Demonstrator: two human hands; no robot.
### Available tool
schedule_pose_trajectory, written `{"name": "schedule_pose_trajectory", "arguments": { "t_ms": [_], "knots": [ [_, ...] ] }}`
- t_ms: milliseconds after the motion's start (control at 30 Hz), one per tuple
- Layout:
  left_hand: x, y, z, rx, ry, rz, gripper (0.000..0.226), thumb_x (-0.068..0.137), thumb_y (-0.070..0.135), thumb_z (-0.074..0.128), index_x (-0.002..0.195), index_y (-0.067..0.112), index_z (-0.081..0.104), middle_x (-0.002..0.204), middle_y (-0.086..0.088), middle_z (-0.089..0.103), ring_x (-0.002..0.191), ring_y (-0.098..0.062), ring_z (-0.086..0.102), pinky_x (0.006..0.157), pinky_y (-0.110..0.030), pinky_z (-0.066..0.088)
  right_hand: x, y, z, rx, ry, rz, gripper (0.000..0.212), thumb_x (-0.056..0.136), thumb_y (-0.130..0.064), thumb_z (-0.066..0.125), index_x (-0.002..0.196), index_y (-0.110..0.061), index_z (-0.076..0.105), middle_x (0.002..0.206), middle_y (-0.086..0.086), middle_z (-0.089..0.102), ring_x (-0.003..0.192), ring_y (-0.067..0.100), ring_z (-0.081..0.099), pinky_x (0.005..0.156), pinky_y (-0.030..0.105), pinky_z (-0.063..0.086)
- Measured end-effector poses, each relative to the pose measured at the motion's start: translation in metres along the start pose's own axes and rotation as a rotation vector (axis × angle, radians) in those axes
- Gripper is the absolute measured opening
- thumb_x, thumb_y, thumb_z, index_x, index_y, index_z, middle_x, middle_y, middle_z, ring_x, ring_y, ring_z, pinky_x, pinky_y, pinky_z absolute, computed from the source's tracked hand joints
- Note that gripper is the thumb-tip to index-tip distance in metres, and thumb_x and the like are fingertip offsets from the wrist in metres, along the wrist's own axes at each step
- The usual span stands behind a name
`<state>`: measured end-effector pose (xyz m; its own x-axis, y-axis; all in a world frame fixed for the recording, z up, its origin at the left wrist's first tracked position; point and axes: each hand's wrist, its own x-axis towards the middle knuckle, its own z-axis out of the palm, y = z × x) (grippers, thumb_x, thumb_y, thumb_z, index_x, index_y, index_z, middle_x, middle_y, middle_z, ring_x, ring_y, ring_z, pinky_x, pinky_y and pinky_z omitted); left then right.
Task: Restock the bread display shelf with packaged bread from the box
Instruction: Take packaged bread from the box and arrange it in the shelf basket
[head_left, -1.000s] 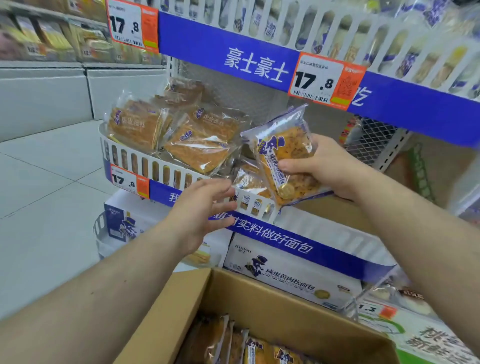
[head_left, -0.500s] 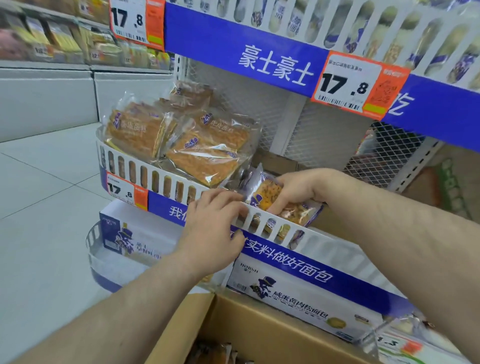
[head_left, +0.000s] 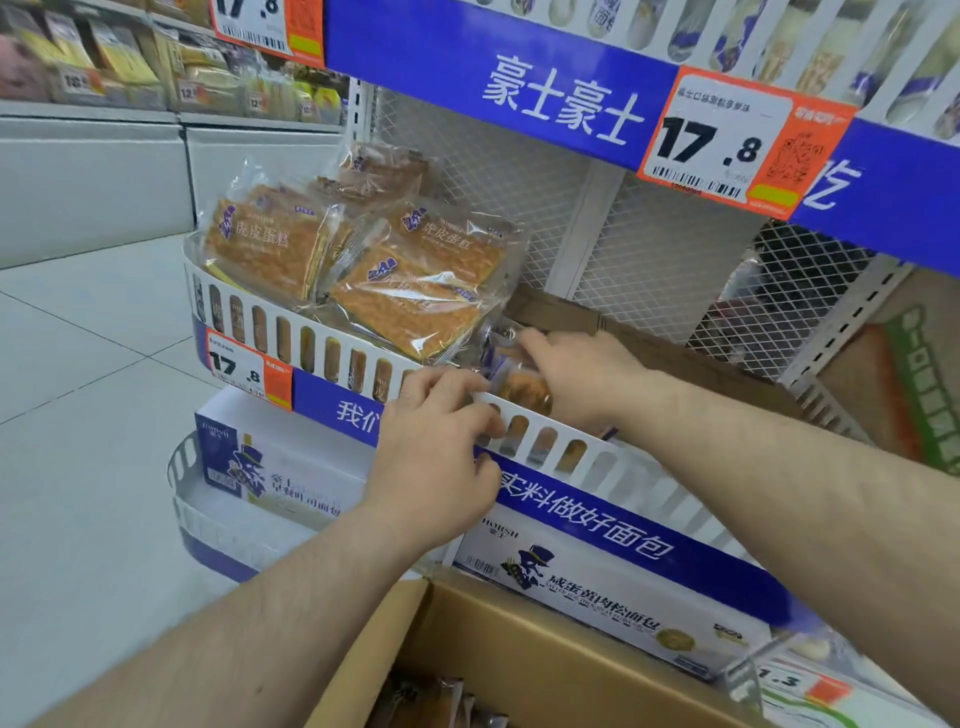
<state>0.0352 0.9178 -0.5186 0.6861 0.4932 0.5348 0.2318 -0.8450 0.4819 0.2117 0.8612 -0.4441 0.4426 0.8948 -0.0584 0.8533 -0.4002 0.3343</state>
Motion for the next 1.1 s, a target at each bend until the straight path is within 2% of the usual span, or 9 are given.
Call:
{"name": "schedule_pose_trajectory", "arguments": {
  "t_ms": [167,267,367,467,533,633,700,967,1100],
  "knots": [
    [0.008,0.012,-0.012,0.143,-0.079,-0.033,0.022,0.087,0.042,0.058,0.103,0.031,0.068,0.131,0.015,0.052,0.127,-0.012,0.032,0.103,-0.037,0.026,0.009,-0.005,-0.006,-0.255,-0.068,0.081,0.086,0.079,-0.037,0.076,0.150,-0.023,0.030,0.136,0.013,0.051,0.124,0.032,0.051,0.097,0.050,0.044],
    [0.026,0.021,-0.024,0.139,0.001,-0.015,0.025,0.091,0.047,0.052,0.100,0.029,0.067,0.110,0.012,0.064,0.107,-0.014,0.048,0.090,-0.035,0.031,0.007,-0.009,-0.001,-0.089,0.015,0.089,0.074,0.082,-0.037,0.073,0.145,-0.021,0.037,0.136,0.013,0.047,0.124,0.032,0.047,0.093,0.049,0.044],
    [0.053,0.030,-0.029,0.137,-0.008,0.110,0.019,0.095,0.035,0.057,0.107,0.023,0.066,0.107,0.006,0.065,0.102,-0.016,0.052,0.083,-0.031,0.040,-0.006,0.000,-0.001,0.117,0.006,0.104,0.092,0.076,-0.048,0.076,0.152,-0.026,0.029,0.145,0.013,0.039,0.135,0.033,0.036,0.107,0.052,0.035],
    [0.089,0.035,-0.028,0.183,-0.219,0.237,0.035,0.091,0.032,0.066,0.124,0.024,0.060,0.120,0.003,0.062,0.111,-0.018,0.053,0.084,-0.030,0.043,-0.028,0.027,-0.005,0.263,-0.024,0.242,0.116,0.064,-0.058,0.082,0.156,-0.027,0.018,0.157,0.013,0.026,0.145,0.035,0.024,0.116,0.055,0.023],
    [0.111,0.037,-0.020,0.289,-0.444,0.264,0.059,0.083,0.043,0.073,0.135,0.027,0.051,0.127,0.001,0.058,0.115,-0.019,0.052,0.089,-0.032,0.045,-0.042,0.046,-0.001,0.489,-0.128,0.416,0.125,0.060,-0.055,0.087,0.157,-0.022,0.016,0.160,0.014,0.026,0.144,0.035,0.029,0.116,0.053,0.031],
    [0.130,0.041,0.003,0.499,-0.650,0.293,0.081,0.079,0.048,0.075,0.147,0.027,0.037,0.143,-0.004,0.048,0.131,-0.027,0.043,0.107,-0.048,0.042,-0.050,0.052,0.007,0.817,-0.306,0.551,0.087,0.065,-0.040,0.090,0.133,-0.012,0.043,0.120,0.009,0.058,0.103,0.024,0.060,0.085,0.038,0.055],
    [0.134,0.044,0.017,0.603,-0.727,0.264,0.089,0.081,0.040,0.075,0.153,0.026,0.026,0.153,-0.007,0.037,0.141,-0.031,0.033,0.113,-0.052,0.035,-0.045,0.051,0.010,0.891,-0.279,0.550,0.054,0.072,-0.026,0.087,0.110,-0.008,0.054,0.096,0.006,0.061,0.081,0.018,0.059,0.070,0.030,0.055],
    [0.135,0.049,0.025,0.835,-0.703,0.301,0.090,0.086,0.035,0.072,0.156,0.025,0.017,0.145,-0.009,0.047,0.127,-0.031,0.051,0.097,-0.046,0.047,-0.028,0.043,0.034,1.457,-0.475,0.550,0.045,0.081,-0.011,0.078,0.124,-0.010,0.065,0.108,0.015,0.074,0.097,0.031,0.072,0.085,0.045,0.058],
    [0.135,0.040,0.022,0.679,-0.808,0.203,0.099,0.086,0.033,0.072,0.158,0.028,0.005,0.160,-0.009,0.027,0.142,-0.032,0.034,0.112,-0.049,0.036,-0.026,0.047,0.036,1.503,-0.417,0.493,0.043,0.081,-0.003,0.076,0.122,-0.009,0.065,0.111,0.017,0.073,0.102,0.035,0.071,0.092,0.050,0.056]
  ]
}}
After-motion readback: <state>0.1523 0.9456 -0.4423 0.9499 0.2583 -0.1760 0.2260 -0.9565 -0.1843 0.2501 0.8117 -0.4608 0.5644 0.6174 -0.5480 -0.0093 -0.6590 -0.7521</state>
